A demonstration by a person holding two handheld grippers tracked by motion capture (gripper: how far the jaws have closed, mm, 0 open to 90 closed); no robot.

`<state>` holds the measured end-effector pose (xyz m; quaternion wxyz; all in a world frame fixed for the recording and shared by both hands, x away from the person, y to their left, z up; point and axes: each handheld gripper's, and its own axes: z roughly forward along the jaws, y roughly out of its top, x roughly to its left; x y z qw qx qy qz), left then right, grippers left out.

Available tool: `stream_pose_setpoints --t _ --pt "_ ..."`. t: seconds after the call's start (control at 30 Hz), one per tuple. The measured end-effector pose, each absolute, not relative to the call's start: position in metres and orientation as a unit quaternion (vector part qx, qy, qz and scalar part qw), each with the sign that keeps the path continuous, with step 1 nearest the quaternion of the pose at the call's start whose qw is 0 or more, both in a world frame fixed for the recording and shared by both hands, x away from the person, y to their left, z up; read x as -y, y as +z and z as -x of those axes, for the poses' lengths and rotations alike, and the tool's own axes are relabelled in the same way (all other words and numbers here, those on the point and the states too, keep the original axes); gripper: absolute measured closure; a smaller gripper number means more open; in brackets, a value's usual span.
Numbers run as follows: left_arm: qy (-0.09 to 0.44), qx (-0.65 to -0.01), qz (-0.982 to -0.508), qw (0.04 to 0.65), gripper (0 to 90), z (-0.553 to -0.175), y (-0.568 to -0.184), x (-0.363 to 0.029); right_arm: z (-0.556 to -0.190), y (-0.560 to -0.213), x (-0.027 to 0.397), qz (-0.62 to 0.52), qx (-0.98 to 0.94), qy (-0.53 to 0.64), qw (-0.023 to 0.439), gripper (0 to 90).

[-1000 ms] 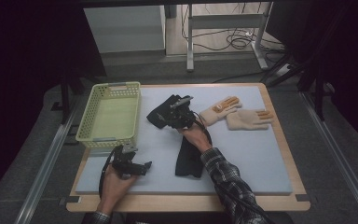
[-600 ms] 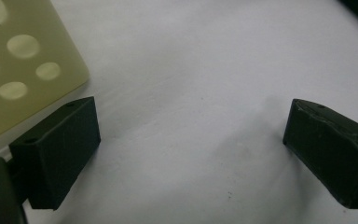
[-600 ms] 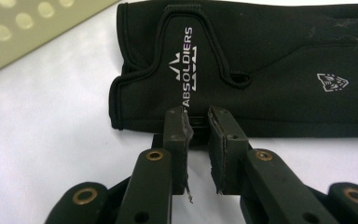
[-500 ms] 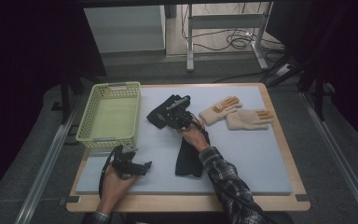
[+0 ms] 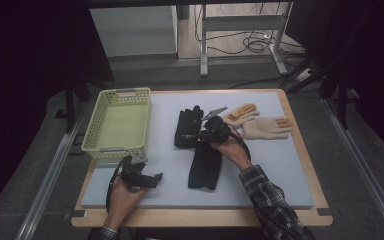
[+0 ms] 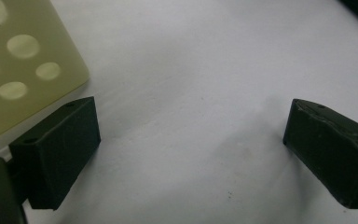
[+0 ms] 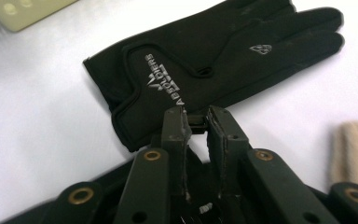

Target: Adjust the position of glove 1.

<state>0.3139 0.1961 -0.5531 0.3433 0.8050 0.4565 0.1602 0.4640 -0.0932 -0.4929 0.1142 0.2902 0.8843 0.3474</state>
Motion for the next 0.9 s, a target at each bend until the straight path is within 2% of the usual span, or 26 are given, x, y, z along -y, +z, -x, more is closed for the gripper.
stream_pose_setpoints --t 0.1,0.37,0.53,0.57,0.63,0.73,0.9 --pt "0.16 -0.456 -0.805 0.343 3.9 -0.314 -0.553 -0.196 -0.469 -0.488 0.096 -0.306 -0.869 0.371 0.117 61.3" --pt "0.16 -0.457 -0.805 0.344 4.0 -0.314 -0.553 -0.196 -0.502 -0.506 0.055 -0.298 -0.872 0.365 0.132 45.1" --pt "0.16 -0.456 -0.805 0.344 4.0 -0.314 -0.553 -0.196 -0.521 -0.52 0.039 -0.298 -0.876 0.357 0.129 29.2" --pt "0.16 -0.456 -0.805 0.344 4.0 -0.314 -0.553 -0.196 -0.524 -0.522 0.038 -0.296 -0.878 0.351 0.131 28.2" --pt "0.16 -0.456 -0.805 0.344 4.0 -0.314 -0.553 -0.196 -0.529 -0.526 0.037 -0.292 -0.885 0.34 0.13 28.1" --pt "0.16 -0.455 -0.807 0.342 3.9 -0.314 -0.553 -0.197 -0.53 -0.53 0.036 -0.288 -0.885 0.344 0.12 35.5" --pt "0.16 -0.455 -0.807 0.342 3.9 -0.314 -0.553 -0.196 -0.529 -0.528 0.034 -0.296 -0.884 0.342 0.12 55.8"
